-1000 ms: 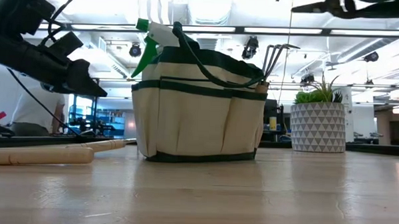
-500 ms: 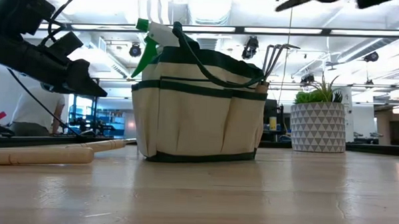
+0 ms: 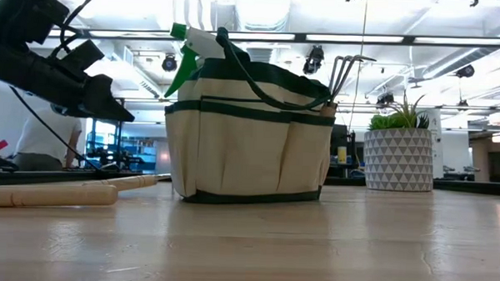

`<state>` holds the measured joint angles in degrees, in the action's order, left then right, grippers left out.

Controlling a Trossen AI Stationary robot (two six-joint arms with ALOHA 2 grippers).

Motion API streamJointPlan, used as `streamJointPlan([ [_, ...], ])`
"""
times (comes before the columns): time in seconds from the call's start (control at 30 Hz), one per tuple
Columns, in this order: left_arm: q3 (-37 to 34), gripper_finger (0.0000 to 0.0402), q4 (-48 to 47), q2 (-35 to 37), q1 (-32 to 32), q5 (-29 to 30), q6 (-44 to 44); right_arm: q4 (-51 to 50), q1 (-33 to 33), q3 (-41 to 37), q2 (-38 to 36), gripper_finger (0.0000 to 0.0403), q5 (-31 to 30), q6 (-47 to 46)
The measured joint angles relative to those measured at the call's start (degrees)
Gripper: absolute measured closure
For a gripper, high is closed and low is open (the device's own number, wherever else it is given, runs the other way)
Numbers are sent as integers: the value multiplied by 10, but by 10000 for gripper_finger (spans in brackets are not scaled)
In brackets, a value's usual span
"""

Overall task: Pick & Place Garden tools in Gardening bag
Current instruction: Put the green shears into the green gardening bag

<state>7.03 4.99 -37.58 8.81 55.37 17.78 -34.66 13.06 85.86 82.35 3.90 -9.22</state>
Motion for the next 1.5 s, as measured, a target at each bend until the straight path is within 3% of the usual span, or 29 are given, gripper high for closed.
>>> streamJointPlan([
  [0.13,0,216,0,0,0,0,0,89,4,-19,5,389,-141,223],
  [0.3,0,216,-1,0,0,0,0,175,2,-50,25,389,-313,421],
  [0.4,0,216,-3,0,0,0,0,190,-2,-66,35,389,-404,505],
  [0.6,0,216,-4,0,0,0,0,199,-15,-92,61,389,-520,634],
  [1.03,0,216,-4,0,0,0,0,207,-13,-107,69,389,-536,752],
  [1.5,0,216,-4,0,0,0,0,232,-13,-107,69,389,-582,757],
])
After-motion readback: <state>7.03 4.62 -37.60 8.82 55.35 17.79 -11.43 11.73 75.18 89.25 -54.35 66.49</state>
